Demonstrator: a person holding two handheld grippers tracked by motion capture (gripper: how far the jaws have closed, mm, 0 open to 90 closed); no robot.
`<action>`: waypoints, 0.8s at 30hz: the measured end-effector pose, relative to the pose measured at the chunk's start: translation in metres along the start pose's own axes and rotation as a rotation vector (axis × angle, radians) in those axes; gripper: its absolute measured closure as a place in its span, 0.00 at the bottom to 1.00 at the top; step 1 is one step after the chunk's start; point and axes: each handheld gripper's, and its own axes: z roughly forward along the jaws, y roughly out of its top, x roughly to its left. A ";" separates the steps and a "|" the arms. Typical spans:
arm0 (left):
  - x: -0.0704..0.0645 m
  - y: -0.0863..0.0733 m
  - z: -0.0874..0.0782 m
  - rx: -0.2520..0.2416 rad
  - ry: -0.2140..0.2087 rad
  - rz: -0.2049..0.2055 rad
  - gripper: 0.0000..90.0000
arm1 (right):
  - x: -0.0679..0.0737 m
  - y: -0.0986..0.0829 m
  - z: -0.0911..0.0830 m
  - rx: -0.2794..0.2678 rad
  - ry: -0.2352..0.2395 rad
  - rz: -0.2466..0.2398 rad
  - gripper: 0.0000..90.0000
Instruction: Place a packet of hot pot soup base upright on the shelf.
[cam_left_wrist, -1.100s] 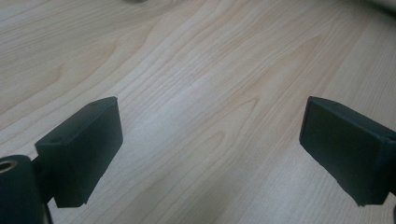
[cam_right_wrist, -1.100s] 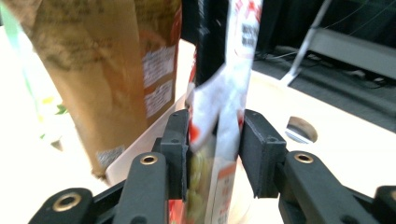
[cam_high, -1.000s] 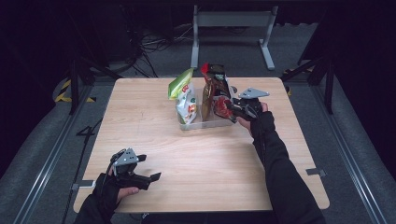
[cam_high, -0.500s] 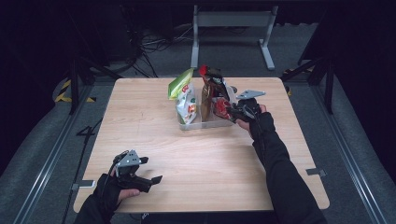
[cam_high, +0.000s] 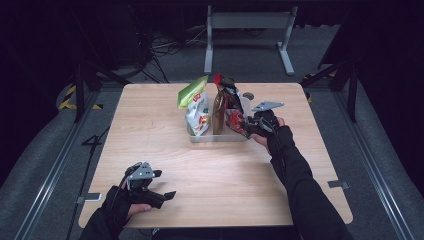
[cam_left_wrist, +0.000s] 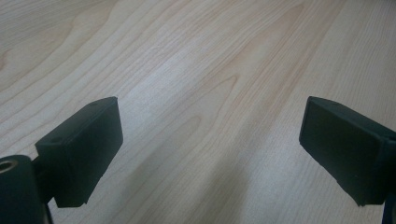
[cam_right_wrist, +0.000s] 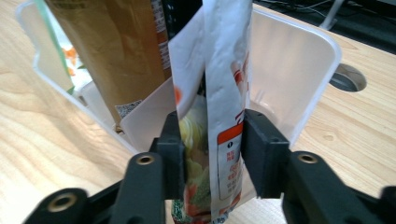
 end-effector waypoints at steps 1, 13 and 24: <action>0.001 0.000 0.000 0.002 0.002 0.011 0.07 | 0.001 -0.001 -0.002 -0.006 0.008 -0.003 0.63; -0.003 0.001 0.005 0.026 -0.004 0.037 0.08 | 0.003 -0.018 -0.012 -0.004 0.017 -0.048 0.72; -0.006 0.001 0.007 0.039 -0.014 0.039 0.08 | 0.023 -0.025 0.001 0.006 -0.126 -0.146 0.76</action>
